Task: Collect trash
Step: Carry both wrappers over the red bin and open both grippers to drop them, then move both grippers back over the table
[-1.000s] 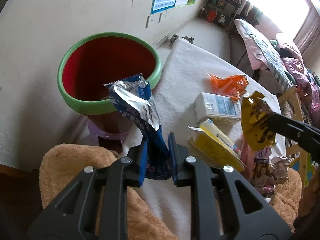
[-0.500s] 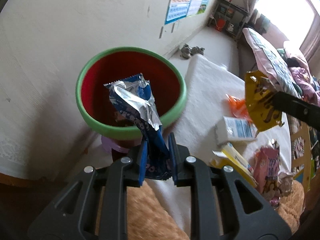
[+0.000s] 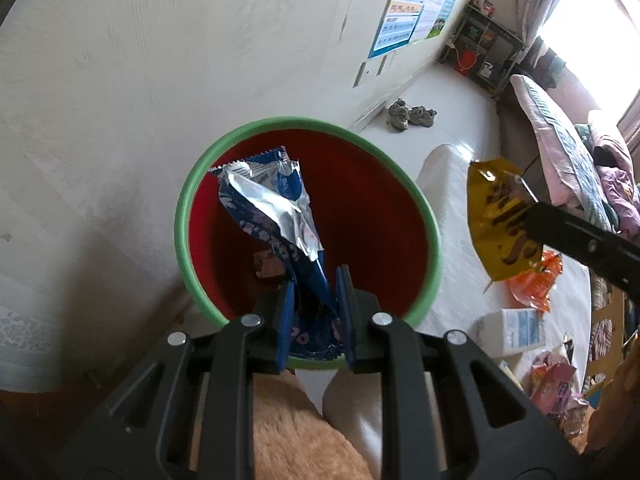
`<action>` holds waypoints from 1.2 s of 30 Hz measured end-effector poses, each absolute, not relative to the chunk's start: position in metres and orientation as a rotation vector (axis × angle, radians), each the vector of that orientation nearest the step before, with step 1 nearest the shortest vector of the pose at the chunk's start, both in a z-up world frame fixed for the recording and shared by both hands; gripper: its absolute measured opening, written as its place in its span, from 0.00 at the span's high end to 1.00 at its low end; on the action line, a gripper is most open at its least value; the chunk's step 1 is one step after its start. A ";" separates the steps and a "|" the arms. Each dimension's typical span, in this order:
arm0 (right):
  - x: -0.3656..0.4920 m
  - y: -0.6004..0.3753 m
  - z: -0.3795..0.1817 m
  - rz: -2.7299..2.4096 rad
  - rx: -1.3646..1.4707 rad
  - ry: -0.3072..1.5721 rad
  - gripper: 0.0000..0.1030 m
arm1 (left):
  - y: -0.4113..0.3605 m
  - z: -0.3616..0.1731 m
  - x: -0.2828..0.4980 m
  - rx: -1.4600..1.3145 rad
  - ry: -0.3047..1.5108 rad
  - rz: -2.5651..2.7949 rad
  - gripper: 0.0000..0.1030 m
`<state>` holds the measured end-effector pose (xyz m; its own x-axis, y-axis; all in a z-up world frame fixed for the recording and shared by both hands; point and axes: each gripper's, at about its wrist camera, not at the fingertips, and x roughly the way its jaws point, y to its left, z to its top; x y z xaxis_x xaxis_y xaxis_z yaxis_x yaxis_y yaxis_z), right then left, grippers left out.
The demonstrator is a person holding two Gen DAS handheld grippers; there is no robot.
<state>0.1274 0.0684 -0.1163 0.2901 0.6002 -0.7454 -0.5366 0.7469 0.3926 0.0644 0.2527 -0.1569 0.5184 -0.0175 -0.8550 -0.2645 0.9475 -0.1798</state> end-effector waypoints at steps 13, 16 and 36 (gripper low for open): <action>0.142 0.065 -0.123 0.725 0.132 1.006 0.65 | 0.258 -0.166 0.067 -0.301 1.013 0.185 0.46; 0.137 0.054 -0.116 0.734 0.127 0.996 0.65 | 0.257 -0.163 0.063 -0.324 1.008 0.180 0.46; 0.043 -0.123 -0.090 0.493 0.060 0.889 0.52 | 0.125 -0.145 0.007 -0.323 1.061 -0.106 0.46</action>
